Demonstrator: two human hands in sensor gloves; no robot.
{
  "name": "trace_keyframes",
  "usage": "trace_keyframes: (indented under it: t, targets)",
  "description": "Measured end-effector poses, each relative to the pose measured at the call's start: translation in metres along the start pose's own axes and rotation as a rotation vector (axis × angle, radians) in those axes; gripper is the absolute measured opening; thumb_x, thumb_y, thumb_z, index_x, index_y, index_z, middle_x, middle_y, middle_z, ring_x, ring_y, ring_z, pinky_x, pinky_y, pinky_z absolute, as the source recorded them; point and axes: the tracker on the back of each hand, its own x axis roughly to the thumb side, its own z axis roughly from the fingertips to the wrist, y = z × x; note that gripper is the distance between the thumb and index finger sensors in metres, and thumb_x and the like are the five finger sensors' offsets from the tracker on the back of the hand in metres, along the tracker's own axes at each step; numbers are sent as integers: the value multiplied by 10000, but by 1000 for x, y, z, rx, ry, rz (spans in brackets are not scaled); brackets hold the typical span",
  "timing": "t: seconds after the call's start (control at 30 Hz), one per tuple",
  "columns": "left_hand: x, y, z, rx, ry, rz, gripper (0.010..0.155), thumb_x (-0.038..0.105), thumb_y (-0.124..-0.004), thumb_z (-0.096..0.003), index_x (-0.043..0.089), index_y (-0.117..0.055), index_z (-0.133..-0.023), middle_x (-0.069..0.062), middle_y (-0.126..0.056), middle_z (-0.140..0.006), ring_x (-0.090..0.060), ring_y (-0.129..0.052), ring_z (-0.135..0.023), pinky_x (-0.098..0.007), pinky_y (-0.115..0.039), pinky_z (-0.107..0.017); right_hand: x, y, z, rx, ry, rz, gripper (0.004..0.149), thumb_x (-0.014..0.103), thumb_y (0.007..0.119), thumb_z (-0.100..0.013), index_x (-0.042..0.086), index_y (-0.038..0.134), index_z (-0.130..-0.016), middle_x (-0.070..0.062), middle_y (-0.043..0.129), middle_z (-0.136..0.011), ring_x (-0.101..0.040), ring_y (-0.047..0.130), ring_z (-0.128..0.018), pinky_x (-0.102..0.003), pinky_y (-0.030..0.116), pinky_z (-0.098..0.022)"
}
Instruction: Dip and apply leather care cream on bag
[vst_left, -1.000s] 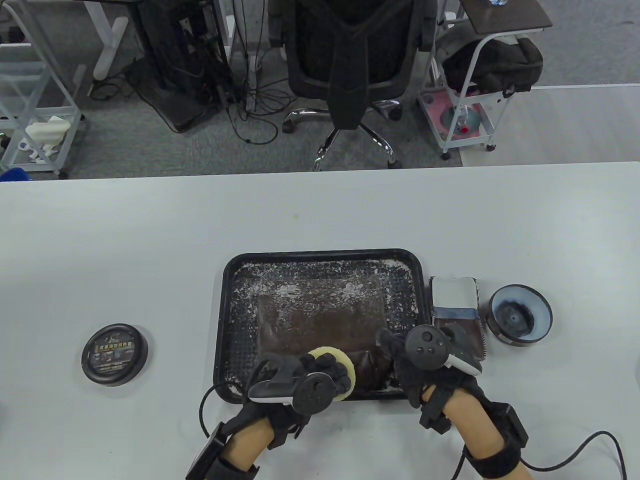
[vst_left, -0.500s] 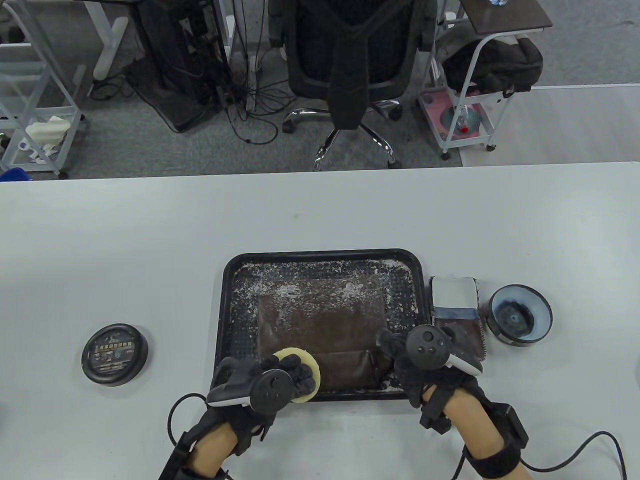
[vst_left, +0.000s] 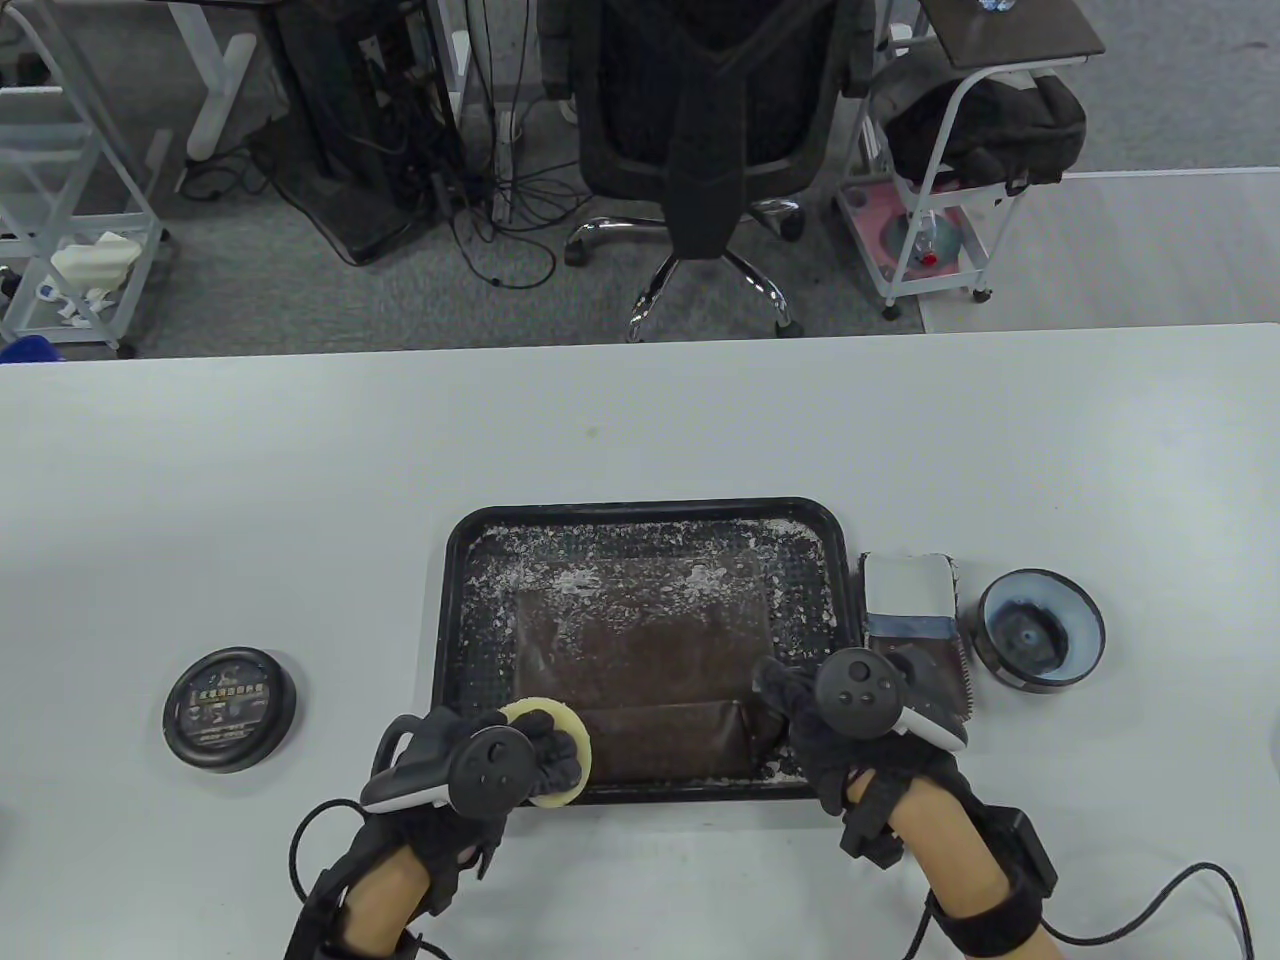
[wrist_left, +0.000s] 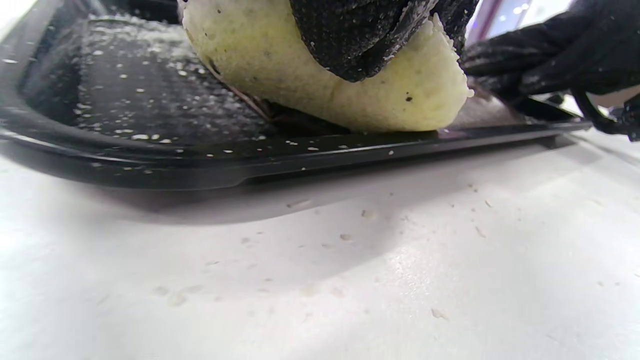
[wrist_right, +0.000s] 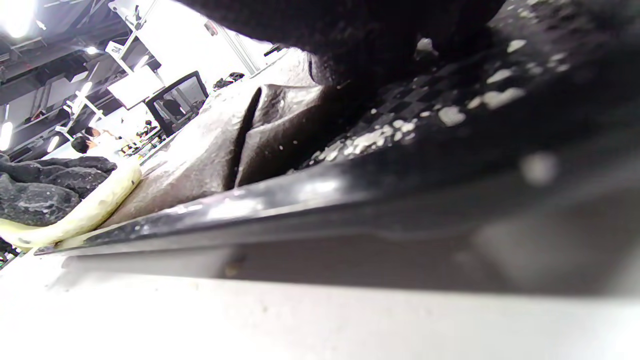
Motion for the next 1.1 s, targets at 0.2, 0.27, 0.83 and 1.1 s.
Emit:
trace_keyframes:
  t: [0.2, 0.27, 0.83, 1.1]
  targets:
    - [-8, 0, 5, -10, 30, 29, 522, 166, -800, -419, 425, -822, -871, 139, -719, -1029, -156, -640, -1031, -470, -560, -740, 0, 0, 0, -2, -1, -8, 625, 45, 746, -494, 29, 464, -1051, -189, 703, -1004, -447, 609, -953, -544, 590, -650]
    - [-9, -1, 7, -8, 35, 39, 521, 165, -800, -420, 422, -822, -873, 133, -716, -1031, -162, -639, -1031, -471, -562, -740, 0, 0, 0, -3, -3, -9, 624, 46, 747, -494, 30, 465, -1051, -190, 705, -1001, -447, 607, -953, -545, 590, -650]
    - [-21, 0, 20, -25, 104, 72, 526, 168, -798, -424, 395, -810, -898, 83, -726, -1038, -217, -681, -1021, -482, -588, -732, 1, 3, 2, -11, -21, 2, 561, 56, 774, -492, 158, 656, -1031, -199, 725, -1001, -468, 599, -955, -566, 581, -648]
    - [-23, 8, 28, 93, 48, 108, 532, 174, -797, -425, 354, -806, -926, 29, -756, -1041, -273, -746, -995, -485, -626, -718, 5, 8, 8, -21, -78, 9, 628, 219, 871, -509, 97, 605, -1066, -281, 663, -1040, -556, 555, -954, -628, 545, -646]
